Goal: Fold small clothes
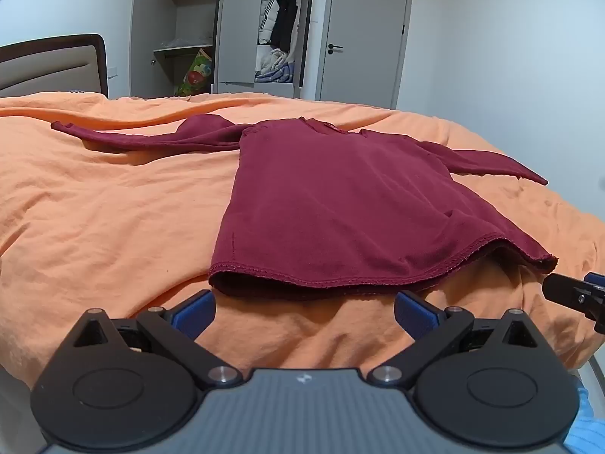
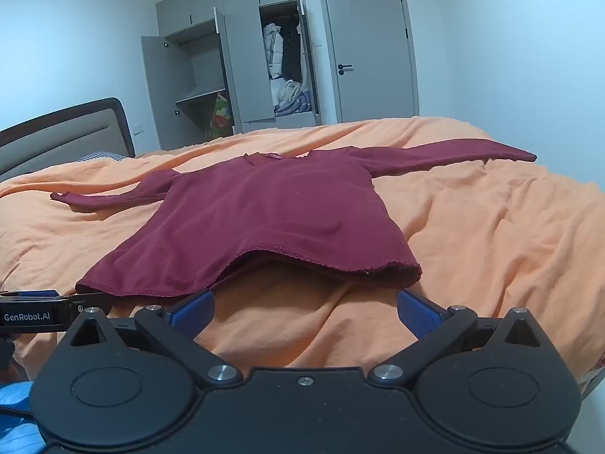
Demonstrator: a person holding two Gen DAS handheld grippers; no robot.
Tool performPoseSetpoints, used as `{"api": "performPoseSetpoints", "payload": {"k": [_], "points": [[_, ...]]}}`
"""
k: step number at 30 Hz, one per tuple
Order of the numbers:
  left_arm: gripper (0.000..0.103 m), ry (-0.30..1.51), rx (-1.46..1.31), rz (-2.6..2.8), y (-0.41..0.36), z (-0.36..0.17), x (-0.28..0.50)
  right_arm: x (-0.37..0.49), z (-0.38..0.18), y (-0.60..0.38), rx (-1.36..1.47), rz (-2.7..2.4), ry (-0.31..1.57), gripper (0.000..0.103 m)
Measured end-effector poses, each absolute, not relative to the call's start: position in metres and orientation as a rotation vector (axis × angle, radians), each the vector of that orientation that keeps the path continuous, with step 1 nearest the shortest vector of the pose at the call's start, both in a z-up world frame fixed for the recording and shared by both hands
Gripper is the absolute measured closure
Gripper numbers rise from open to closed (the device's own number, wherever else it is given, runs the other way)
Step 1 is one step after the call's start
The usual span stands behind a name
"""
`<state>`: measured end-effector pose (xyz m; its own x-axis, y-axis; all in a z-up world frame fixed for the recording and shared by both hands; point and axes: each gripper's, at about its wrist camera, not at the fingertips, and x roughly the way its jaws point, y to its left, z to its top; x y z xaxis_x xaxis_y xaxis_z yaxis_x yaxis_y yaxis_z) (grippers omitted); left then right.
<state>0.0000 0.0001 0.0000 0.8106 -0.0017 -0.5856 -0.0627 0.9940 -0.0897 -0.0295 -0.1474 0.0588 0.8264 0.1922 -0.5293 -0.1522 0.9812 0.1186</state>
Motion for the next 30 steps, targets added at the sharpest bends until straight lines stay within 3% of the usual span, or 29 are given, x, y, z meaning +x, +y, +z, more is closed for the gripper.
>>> {"api": "performPoseSetpoints", "payload": {"k": [30], "points": [[0.0,0.641,-0.099,0.033,0.0002,-0.0061,0.0025,-0.0254,0.0549,-0.1483,0.075,0.189,0.58,0.0]]}}
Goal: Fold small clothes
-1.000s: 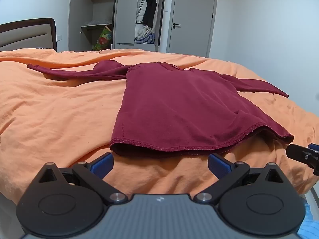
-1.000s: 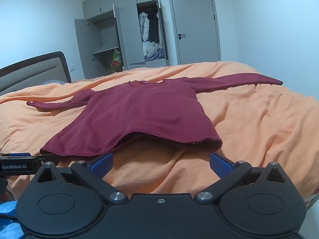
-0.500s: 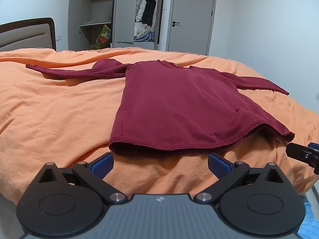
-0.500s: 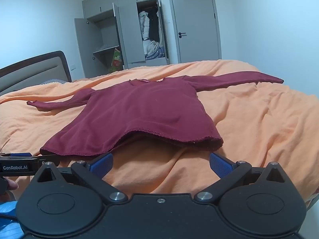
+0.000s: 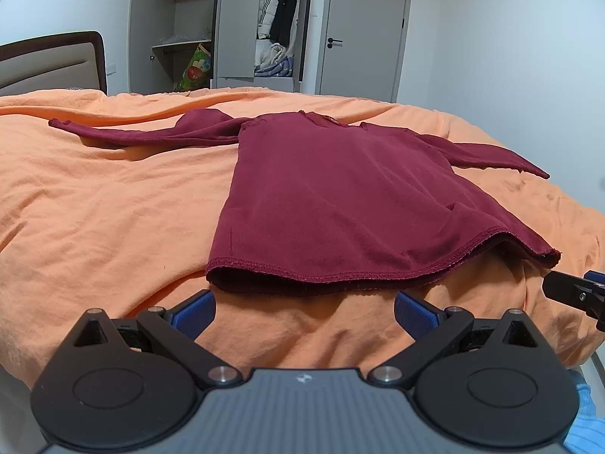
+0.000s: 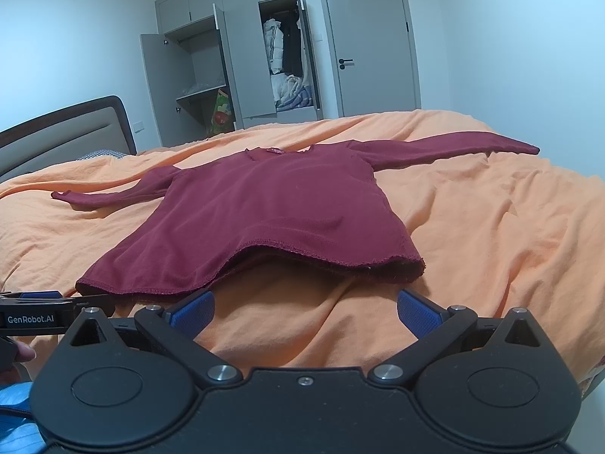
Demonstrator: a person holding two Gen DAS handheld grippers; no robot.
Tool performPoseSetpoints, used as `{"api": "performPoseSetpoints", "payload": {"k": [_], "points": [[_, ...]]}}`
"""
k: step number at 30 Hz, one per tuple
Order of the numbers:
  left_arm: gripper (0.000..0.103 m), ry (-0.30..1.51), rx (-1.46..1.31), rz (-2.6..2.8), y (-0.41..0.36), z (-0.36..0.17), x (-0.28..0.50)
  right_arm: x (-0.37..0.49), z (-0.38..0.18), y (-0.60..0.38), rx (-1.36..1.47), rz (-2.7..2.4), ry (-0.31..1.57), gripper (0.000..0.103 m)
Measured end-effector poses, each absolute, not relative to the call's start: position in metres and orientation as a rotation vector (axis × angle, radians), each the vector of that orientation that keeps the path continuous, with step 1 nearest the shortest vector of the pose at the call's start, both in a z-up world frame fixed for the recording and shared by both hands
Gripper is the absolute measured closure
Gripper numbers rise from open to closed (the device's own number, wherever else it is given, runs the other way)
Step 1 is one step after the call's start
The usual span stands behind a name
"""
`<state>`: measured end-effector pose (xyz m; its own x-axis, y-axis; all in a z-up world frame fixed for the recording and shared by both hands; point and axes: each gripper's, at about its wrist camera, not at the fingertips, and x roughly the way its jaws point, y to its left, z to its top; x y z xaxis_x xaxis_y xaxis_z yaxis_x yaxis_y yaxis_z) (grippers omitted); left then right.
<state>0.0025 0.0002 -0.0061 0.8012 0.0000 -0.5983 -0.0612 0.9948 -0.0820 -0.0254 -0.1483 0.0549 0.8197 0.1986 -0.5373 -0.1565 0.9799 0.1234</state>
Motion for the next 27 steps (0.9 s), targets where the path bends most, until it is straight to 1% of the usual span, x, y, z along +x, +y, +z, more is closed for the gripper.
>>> {"api": "performPoseSetpoints", "payload": {"k": [27], "points": [[0.0,0.664,-0.104,0.04,0.0018,-0.0067,0.0066,-0.0244,0.0529,-0.1472,0.077,0.195,0.591,0.0]]}}
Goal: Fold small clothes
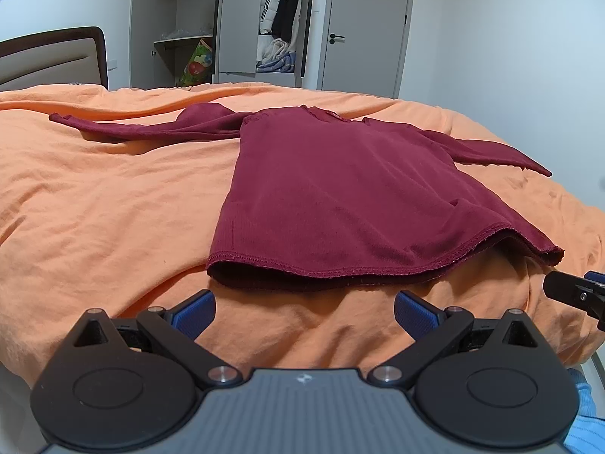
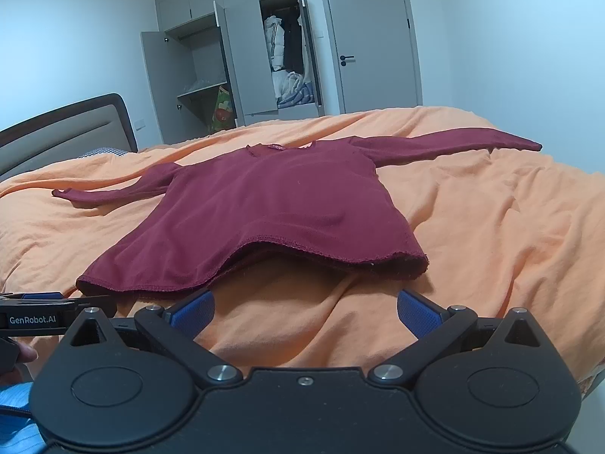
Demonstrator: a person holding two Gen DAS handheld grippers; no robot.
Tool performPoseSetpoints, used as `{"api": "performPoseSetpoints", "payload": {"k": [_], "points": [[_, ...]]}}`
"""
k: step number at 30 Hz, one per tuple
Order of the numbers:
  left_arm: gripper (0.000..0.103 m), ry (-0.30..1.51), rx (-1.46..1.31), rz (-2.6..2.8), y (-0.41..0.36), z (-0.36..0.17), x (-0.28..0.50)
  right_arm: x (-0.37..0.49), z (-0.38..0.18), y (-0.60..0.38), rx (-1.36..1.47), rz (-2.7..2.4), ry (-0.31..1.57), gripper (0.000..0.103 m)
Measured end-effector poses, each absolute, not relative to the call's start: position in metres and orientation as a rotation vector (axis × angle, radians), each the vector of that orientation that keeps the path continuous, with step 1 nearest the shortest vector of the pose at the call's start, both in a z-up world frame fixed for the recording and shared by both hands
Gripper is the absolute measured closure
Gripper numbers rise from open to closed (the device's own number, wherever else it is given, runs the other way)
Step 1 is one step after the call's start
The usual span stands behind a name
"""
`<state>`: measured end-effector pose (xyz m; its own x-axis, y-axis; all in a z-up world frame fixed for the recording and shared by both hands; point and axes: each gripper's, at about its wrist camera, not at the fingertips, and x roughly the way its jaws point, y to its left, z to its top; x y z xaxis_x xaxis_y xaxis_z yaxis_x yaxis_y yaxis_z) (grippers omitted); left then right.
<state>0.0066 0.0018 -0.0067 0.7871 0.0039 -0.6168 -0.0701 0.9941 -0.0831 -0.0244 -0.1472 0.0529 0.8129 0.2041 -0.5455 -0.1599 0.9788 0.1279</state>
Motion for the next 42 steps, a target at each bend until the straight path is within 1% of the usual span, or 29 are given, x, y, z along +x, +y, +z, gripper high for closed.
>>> {"api": "performPoseSetpoints", "payload": {"k": [25,33,42], "points": [[0.0,0.697,-0.104,0.043,0.002,-0.014,0.015,-0.017,0.05,-0.147,0.087,0.195,0.626,0.0],[0.0,0.727,-0.081,0.053,0.004,-0.013,0.024,-0.013,0.052,-0.151,0.109,0.266,0.616,0.0],[0.0,0.741,-0.078,0.033,0.019,0.018,0.056,0.009,0.062,-0.159,0.175,0.342,0.595,0.0]]}}
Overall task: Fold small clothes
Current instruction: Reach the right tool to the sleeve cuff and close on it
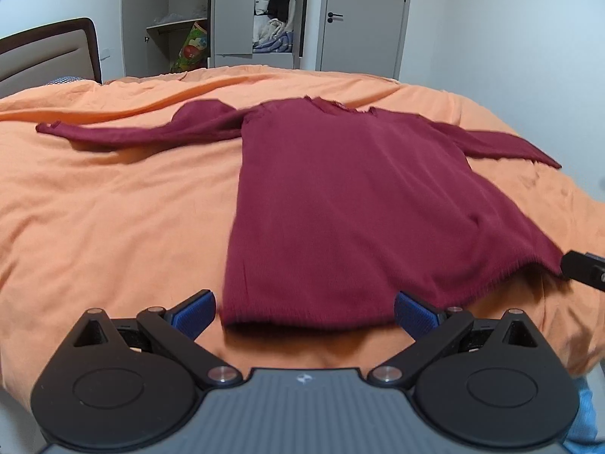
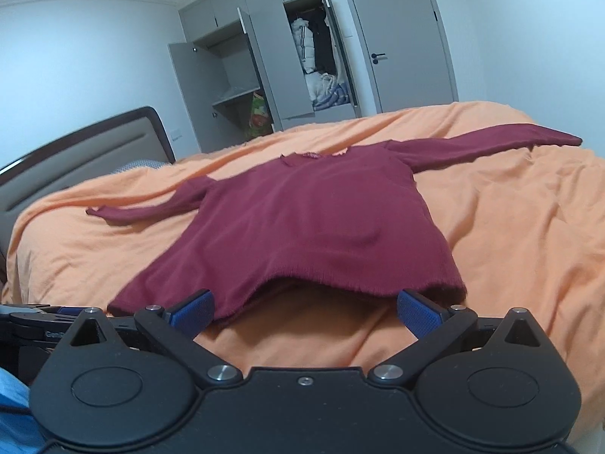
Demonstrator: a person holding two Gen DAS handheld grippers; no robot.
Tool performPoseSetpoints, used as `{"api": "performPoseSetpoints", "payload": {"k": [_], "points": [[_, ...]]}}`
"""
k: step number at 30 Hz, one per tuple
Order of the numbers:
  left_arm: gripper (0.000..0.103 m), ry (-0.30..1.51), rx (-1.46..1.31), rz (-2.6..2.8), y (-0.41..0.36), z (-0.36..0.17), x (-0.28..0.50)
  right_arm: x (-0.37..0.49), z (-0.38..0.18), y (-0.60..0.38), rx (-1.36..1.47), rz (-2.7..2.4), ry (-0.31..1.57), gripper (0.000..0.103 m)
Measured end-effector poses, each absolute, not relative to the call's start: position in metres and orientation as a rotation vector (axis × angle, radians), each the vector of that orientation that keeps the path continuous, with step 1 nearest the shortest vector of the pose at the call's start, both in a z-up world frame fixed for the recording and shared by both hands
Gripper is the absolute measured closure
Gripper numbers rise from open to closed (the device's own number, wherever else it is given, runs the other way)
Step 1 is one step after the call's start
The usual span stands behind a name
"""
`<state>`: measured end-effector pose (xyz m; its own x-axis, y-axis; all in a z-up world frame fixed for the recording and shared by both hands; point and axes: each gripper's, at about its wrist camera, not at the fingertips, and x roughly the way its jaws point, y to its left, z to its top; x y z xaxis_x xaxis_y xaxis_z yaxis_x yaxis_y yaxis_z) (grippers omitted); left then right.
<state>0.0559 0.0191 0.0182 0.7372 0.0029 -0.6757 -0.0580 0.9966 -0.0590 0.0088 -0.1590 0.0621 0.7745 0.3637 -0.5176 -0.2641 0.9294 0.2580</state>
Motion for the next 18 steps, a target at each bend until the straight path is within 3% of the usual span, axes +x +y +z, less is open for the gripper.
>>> {"api": "performPoseSetpoints", "payload": {"k": [9,18], "points": [[0.0,0.624,-0.042,0.135,0.02,0.052,0.165,0.08,0.07,-0.195,0.181,0.238,0.563,0.0],[0.0,0.605,-0.098,0.108,-0.009,0.044,0.282,0.207,0.066,-0.285,0.216,0.053,0.546,0.0]]}}
